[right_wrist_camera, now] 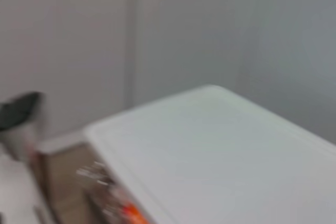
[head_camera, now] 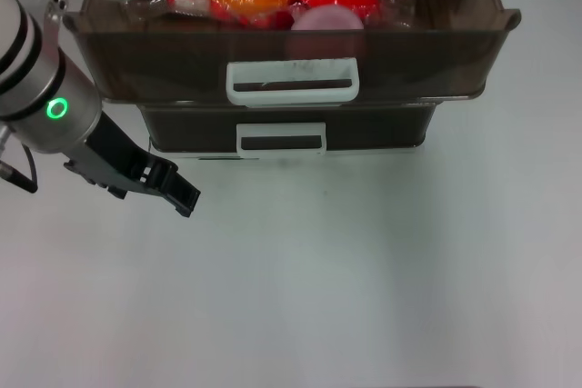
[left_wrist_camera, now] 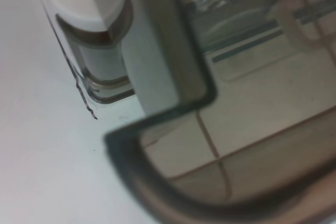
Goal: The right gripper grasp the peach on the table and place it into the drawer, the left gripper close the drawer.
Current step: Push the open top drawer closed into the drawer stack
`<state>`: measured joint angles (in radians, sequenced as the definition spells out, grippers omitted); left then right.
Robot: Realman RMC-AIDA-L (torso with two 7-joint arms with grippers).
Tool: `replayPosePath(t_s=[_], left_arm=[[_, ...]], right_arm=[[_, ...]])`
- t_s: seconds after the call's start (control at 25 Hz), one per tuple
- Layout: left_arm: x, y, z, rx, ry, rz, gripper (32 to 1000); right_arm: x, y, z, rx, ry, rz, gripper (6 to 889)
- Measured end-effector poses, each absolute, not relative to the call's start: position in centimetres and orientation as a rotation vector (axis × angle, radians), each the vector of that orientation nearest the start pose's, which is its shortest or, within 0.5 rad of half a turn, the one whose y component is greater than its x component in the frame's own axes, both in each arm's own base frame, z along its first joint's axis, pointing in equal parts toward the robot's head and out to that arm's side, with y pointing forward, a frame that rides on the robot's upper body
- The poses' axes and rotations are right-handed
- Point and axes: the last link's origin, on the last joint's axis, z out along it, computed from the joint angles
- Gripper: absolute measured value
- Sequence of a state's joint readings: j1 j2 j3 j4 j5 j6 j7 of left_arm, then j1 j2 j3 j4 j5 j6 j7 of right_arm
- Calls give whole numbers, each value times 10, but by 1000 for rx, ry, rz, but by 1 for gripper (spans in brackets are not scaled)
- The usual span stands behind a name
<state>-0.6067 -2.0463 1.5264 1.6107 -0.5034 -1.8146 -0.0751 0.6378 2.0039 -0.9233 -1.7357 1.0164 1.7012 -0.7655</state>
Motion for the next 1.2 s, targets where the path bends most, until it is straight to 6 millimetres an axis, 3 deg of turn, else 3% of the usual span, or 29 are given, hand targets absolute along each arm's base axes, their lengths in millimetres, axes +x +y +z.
replayPosePath(t_s=[0.2, 0.4, 0.48, 0.6, 0.84, 1.0, 1.2], left_arm=[[-145, 322, 18, -2231, -1394, 559, 884], [-146, 321, 18, -2234, -1397, 554, 884], [-146, 320, 17, -2237, -1397, 555, 884], [-146, 319, 16, -2239, -1395, 559, 884], [-142, 316, 16, -2267, -1357, 564, 884], [-136, 310, 13, -2301, -1297, 582, 884], [-109, 289, -3, -2504, -1023, 619, 884]], right_arm=[[134, 338, 183, -2352, 607, 100, 877], [192, 328, 196, -2194, 748, -143, 875], [216, 328, 186, -2200, 812, -238, 872], [255, 332, 157, -2237, 913, -396, 868], [307, 340, 99, -2304, 1029, -536, 868], [323, 348, 69, -2337, 1055, -554, 869], [324, 355, 62, -2338, 1051, -536, 869]])
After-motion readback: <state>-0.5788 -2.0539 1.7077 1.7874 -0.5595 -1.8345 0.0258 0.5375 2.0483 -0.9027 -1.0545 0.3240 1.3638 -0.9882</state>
